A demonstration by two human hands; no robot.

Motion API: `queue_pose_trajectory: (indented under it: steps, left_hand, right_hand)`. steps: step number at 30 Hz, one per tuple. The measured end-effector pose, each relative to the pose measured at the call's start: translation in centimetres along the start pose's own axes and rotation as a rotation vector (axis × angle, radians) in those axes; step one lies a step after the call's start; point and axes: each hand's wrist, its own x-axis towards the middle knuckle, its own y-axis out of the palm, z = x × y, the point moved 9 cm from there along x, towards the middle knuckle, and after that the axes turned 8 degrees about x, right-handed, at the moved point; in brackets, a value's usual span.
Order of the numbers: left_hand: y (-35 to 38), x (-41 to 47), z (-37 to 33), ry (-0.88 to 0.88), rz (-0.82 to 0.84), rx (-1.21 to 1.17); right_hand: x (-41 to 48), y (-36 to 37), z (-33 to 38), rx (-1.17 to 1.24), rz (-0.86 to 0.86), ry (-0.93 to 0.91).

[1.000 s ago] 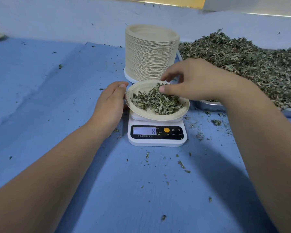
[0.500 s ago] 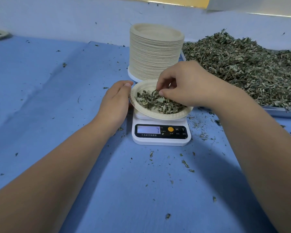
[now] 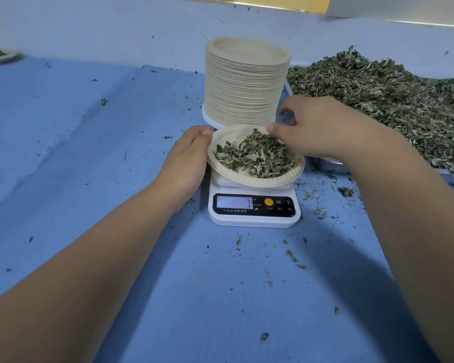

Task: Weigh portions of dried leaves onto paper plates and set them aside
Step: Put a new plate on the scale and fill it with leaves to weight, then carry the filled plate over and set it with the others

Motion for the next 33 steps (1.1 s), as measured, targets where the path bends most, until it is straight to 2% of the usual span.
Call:
queue_pose_trajectory:
  steps: [4, 7, 10, 17, 20, 25, 29, 33]
  left_hand:
    - [0.2, -0.1, -0.3, 0.018, 0.009, 0.014]
    - [0.6, -0.3, -0.7, 0.044, 0.025, 0.055]
    - [0.4, -0.2, -0.8, 0.047, 0.001, 0.055]
    - [-3.2, -0.7, -0.9, -0.178, -0.141, -0.333]
    - [-6.7, -1.8, -0.2, -0.216, -0.206, -0.418]
    - [-14.5, -5.0, 2.5, -0.262, -0.313, -0.433]
    - [-22.4, -7.4, 5.2, -0.259, -0.453, -0.444]
    - [-31.4, -10.3, 7.8, -0.235, -0.601, -0.353]
  right_hand:
    - [0.3, 0.9, -1.3, 0.018, 0.046, 0.086]
    - [0.3, 1.7, -1.3, 0.051, 0.107, 0.100]
    - [0.4, 1.5, -0.6, 0.062, 0.088, 0.074]
    - [-0.8, -0.1, 3.7, 0.166, -0.017, -0.037]
    - [-1.4, 0.3, 6.5, 0.270, -0.021, -0.081]
    - [-2.5, 2.8, 13.1, 0.592, 0.081, -0.138]
    - [-2.3, 4.8, 21.4, 0.547, 0.103, -0.308]
    - [-2.3, 8.8, 29.9, 0.616, 0.283, -0.400]
